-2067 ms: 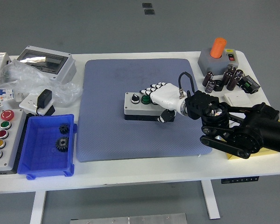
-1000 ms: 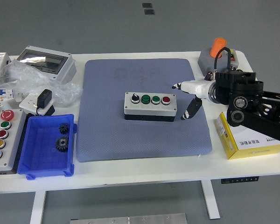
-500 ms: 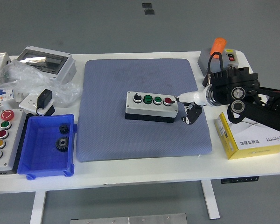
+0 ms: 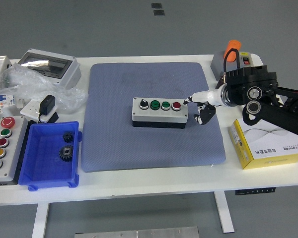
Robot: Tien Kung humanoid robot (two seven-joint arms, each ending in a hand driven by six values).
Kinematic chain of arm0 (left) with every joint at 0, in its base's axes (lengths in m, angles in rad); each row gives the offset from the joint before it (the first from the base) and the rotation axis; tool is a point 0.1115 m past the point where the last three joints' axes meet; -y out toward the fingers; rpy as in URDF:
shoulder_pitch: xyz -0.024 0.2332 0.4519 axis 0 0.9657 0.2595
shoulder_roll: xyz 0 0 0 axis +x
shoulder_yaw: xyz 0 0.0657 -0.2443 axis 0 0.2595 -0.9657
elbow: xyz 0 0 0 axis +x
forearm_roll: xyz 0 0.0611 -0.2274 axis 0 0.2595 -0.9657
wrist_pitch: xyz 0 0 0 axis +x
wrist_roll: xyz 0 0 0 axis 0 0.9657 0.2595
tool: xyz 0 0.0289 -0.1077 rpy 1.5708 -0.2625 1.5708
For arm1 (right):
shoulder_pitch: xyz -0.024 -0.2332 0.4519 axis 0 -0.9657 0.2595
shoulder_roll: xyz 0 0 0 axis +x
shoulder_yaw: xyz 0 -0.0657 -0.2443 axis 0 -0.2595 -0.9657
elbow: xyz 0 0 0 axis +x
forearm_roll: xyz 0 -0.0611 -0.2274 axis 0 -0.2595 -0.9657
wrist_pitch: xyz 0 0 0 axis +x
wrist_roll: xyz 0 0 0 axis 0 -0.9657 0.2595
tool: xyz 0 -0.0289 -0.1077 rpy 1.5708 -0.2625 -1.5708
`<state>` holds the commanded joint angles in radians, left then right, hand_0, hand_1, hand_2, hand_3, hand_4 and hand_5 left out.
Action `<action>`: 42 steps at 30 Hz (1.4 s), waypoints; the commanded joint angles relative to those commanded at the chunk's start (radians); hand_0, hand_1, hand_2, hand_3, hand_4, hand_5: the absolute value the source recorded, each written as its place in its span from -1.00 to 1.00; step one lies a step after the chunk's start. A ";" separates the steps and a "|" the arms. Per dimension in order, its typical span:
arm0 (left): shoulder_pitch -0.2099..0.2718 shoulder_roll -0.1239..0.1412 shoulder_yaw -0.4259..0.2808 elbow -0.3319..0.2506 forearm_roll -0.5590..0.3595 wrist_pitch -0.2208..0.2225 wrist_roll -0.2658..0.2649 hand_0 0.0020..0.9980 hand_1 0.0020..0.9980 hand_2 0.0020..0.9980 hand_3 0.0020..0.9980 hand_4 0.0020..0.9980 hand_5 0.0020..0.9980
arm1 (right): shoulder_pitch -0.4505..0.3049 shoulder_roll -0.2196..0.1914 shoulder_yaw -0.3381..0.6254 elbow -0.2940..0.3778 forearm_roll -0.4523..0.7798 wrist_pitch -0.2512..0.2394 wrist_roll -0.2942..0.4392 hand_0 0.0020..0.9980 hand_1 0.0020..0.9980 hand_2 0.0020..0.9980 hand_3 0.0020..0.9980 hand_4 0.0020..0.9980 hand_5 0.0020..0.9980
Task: Pick up the button,place it on the desk,press the button,press the button
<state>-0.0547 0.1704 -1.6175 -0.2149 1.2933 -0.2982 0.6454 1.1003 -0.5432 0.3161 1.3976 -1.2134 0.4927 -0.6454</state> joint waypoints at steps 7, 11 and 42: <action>0.000 -0.001 -0.003 -0.001 0.002 -0.002 0.000 0.42 0.44 -0.03 0.29 0.87 -0.35 | 0.005 0.010 0.008 -0.003 -0.003 -0.001 0.000 0.20 -0.09 -0.42 1.00 -0.47 -1.00; 0.000 -0.001 -0.003 -0.002 0.001 -0.001 0.000 0.42 0.44 -0.03 0.29 0.87 -0.35 | 0.010 0.024 0.003 -0.008 -0.003 -0.005 0.000 0.20 -0.09 -0.42 1.00 -0.47 -1.00; 0.003 -0.001 -0.001 -0.006 -0.006 0.005 0.000 0.41 0.43 -0.06 0.24 0.72 -0.46 | -0.113 -0.016 0.231 0.057 -0.012 -0.019 0.000 0.15 -0.14 -0.41 1.00 -0.44 -1.00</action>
<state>-0.0517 0.1697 -1.6181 -0.2210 1.2877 -0.2929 0.6454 0.9877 -0.5589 0.5467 1.4551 -1.2254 0.4735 -0.6454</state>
